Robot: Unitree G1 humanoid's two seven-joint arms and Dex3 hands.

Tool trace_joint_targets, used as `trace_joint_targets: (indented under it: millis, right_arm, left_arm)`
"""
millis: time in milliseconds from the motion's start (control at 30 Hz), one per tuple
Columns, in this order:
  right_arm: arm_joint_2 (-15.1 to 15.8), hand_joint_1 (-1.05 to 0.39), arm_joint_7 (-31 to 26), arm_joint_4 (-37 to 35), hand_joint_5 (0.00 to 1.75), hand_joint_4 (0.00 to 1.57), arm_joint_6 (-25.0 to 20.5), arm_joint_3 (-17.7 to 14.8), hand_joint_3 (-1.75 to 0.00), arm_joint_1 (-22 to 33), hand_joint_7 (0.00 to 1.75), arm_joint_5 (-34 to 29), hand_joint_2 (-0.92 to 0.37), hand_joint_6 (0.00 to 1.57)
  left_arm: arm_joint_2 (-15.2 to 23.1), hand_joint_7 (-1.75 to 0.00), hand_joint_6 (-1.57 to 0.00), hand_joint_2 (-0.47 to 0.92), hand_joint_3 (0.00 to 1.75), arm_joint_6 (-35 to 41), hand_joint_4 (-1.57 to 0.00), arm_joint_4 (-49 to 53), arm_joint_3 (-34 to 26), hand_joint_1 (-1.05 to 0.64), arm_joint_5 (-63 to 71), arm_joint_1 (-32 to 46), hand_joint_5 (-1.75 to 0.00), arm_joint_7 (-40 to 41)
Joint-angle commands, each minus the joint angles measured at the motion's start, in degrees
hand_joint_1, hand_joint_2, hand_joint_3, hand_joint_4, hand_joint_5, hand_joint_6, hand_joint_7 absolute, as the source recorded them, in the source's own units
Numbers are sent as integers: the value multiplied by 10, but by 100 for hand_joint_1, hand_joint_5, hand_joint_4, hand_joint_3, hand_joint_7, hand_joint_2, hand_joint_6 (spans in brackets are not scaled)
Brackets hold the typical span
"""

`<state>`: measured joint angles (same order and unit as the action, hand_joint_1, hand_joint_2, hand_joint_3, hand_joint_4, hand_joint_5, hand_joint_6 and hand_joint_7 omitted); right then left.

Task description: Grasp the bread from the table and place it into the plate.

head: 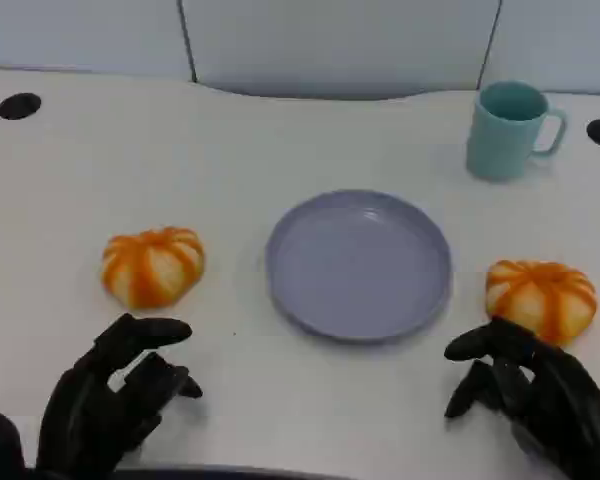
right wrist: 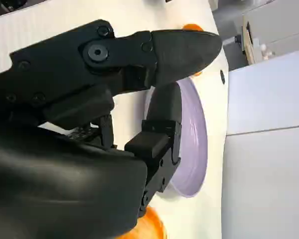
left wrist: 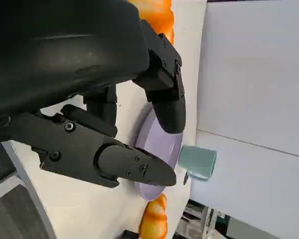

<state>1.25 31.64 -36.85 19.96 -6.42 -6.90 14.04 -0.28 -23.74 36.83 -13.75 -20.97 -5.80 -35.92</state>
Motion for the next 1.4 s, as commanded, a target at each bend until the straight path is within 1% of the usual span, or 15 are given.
trace_joint_targets:
  millis: [33,200,300,500,633,767,867,1000,1100,1200,1267,1333,1367,1400]
  right_arm:
    - [5,-38,-1,-4,156,61,2,-4,-35,2,115,3,-92,60]
    - [5,-39,-8,8,155,62,-8,-1,-35,6,115,0,-92,61]
    - [6,-39,-8,9,155,62,0,0,-36,6,115,-2,-92,60]
    - [6,-40,-5,3,155,62,-5,-2,-34,4,115,2,-92,61]
    - [4,-38,7,-5,156,62,6,-4,-36,1,115,8,-92,60]
    - [4,-39,11,-10,156,62,9,-6,-36,0,114,9,-92,61]
    - [2,-40,2,-1,156,62,3,-3,-36,3,114,3,-92,61]
    - [-1,-41,-6,8,155,63,-5,-1,-35,8,114,2,-92,61]
    - [-1,-41,-12,19,155,64,-11,3,-35,12,114,-2,-92,61]
    - [0,-40,-9,23,156,62,-6,5,-37,14,115,-3,-92,59]
    - [0,-40,-9,20,156,61,-4,5,-37,14,116,-2,-92,59]
    - [0,-40,-5,14,156,60,0,3,-37,12,116,1,-92,59]
    - [0,-40,-4,11,156,59,1,3,-36,11,116,3,-92,59]
    - [0,-40,-3,9,156,59,0,2,-36,10,116,3,-92,59]
  left_arm:
    - [7,-113,-44,92,13,-2,-35,-1,-2,-58,-5,3,-170,-1]
    - [6,-113,-44,92,13,0,-35,-2,-3,-58,-8,3,-171,-3]
    - [7,-113,-44,92,13,-1,-35,-1,-3,-58,-8,3,-171,-4]
    - [7,-113,-43,92,14,-2,-34,-1,-3,-58,-8,2,-171,-5]
    - [6,-113,-43,92,13,-1,-35,1,-4,-58,-8,2,-171,-2]
    - [7,-114,-43,92,13,-5,-35,1,-4,-58,-6,2,-171,-3]
    - [8,-114,-43,92,13,-8,-36,2,-5,-58,-8,2,-171,-7]
    - [12,-117,-40,92,11,-41,-37,0,-2,-59,8,2,-173,-1]
    - [18,-117,-37,92,8,-62,-35,-18,5,-59,30,5,-173,16]
    - [23,-113,-33,92,8,-90,-23,-36,11,-55,48,6,-168,27]
    - [24,-107,-33,92,8,-94,-20,-51,15,-54,52,9,-167,36]
    - [29,-92,-36,92,7,-111,-18,-74,20,-52,86,15,-162,67]
    - [35,-85,-36,92,10,-126,-16,-83,24,-52,112,18,-159,87]
    - [42,-81,-35,92,12,-136,-15,-92,28,-52,136,20,-157,103]
